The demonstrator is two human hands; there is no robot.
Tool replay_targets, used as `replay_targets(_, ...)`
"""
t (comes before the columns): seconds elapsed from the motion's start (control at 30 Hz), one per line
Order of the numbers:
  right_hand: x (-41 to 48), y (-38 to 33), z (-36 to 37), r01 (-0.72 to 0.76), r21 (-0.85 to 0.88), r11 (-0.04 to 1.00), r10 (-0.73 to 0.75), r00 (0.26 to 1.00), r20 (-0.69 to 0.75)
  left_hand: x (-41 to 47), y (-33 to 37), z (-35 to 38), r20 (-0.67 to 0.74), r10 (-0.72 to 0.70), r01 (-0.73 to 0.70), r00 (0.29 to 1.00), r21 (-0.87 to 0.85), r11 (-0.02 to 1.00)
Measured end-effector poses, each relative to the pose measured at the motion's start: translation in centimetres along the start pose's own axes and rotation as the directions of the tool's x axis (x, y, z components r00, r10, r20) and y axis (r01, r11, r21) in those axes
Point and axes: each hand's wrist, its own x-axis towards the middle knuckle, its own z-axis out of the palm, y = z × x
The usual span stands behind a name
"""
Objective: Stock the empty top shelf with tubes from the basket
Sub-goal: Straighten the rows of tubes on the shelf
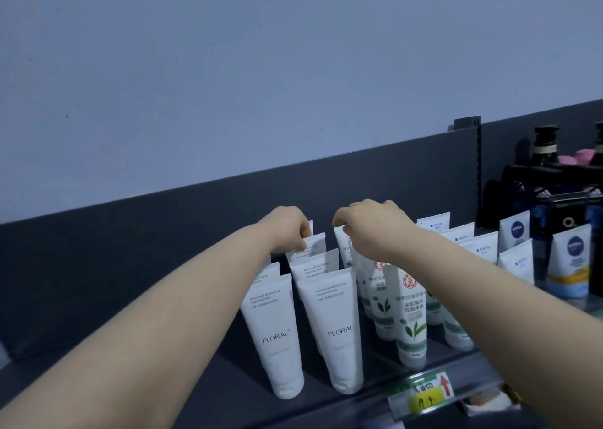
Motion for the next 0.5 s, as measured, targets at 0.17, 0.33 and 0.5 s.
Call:
replay_targets(0.17,0.4,-0.9,0.0,-0.016,-0.026,1.000,0.017,0.999,0.027,0.5,-0.4,-1.0,-0.012,-0.002,0.001,1.000,-0.123,0.992)
replay_targets(0.33,0.6,-0.7,0.0,-0.081,0.002,0.997,0.081,0.994,0.068,2.6,-2.8,-1.1,-0.105,-0.050,0.060,0.993,0.095,0.994)
replay_targets(0.5,0.6,-0.7,0.3,-0.133,0.026,0.991,0.129,0.986,0.110,4.5,-3.6,-0.3,0.060,-0.030,0.021,0.998,0.142,0.990)
